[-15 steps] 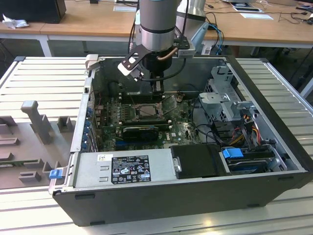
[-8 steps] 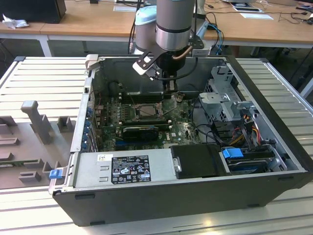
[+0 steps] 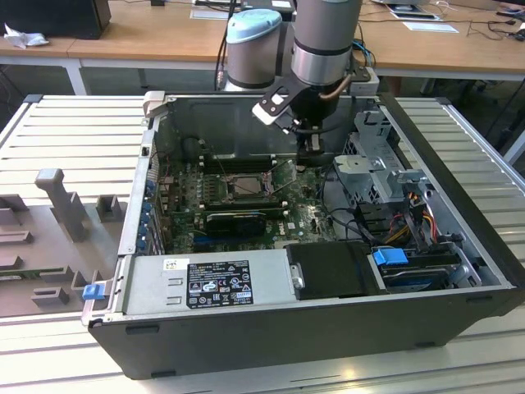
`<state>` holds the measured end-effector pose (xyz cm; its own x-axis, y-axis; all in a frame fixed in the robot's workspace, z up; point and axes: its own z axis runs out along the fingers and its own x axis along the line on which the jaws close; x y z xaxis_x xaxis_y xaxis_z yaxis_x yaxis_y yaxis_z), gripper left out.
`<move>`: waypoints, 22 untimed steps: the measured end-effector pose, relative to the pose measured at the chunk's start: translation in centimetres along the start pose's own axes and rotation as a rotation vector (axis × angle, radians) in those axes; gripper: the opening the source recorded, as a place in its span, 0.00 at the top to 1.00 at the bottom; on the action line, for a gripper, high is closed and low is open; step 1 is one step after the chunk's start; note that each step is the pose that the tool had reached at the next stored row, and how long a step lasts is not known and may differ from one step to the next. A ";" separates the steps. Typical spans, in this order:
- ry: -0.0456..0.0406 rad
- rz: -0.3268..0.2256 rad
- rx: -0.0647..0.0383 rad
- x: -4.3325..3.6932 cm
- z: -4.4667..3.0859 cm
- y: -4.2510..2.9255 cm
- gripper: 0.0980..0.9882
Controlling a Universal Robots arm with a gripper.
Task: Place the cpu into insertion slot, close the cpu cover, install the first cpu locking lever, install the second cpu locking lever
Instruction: 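Close the cpu cover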
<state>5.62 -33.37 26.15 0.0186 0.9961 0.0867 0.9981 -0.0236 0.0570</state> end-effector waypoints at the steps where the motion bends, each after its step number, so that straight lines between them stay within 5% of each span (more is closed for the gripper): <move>1: 0.0003 0.000 0.000 0.00 0.11 0.34 0.99; 5: 0.0007 -0.001 0.000 -0.07 0.97 0.77 0.99; 8: 0.0011 -0.008 0.011 -0.11 1.44 0.71 0.99; 22: 0.0141 -0.007 0.011 -0.13 1.65 0.38 0.99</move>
<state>6.09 -33.37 24.52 0.0106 0.9949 0.1004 0.9988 -0.0154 0.0469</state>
